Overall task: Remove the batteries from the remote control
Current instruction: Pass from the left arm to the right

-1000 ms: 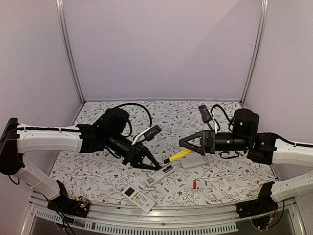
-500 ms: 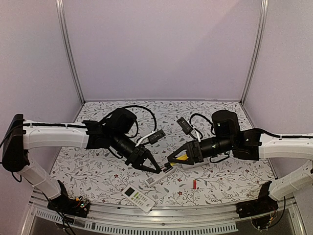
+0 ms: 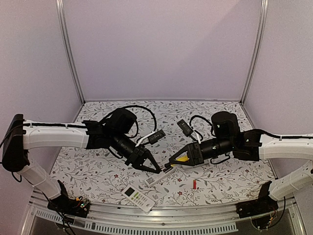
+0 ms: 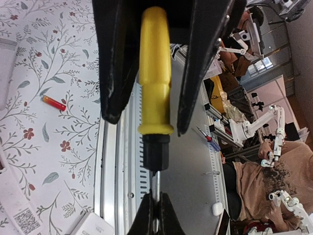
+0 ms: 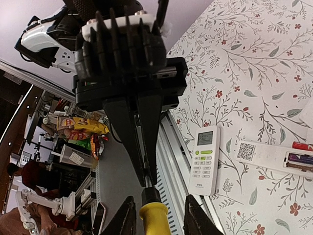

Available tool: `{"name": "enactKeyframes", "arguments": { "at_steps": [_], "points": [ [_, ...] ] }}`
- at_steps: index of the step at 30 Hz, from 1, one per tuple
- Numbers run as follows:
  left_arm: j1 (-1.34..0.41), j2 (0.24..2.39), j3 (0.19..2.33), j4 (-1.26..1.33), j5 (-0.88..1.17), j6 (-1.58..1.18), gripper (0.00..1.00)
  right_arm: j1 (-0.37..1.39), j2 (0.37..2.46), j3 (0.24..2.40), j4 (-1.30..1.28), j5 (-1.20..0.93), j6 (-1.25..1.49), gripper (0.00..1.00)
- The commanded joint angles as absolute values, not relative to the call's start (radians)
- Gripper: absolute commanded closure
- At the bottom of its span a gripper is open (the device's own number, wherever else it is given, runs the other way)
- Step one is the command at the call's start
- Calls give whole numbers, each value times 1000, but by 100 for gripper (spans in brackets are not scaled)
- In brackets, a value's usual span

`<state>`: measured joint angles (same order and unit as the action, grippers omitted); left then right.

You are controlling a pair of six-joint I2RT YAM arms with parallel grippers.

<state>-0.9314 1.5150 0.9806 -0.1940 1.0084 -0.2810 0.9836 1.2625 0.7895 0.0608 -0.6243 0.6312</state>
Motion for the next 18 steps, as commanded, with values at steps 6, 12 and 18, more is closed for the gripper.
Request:
{"name": "enactKeyframes", "arguments": {
  "at_steps": [6,12,18],
  "points": [
    [-915,1517,974,-148,997,-287,100,992,1227,742,60,-664,636,69],
    [-917,1518,968,-148,1009,-285,100,991,1204,732,75,-621,639,82],
    [-922,1509,941,-149,931,-285,64,990,1153,684,141,-495,680,100]
  ]
}}
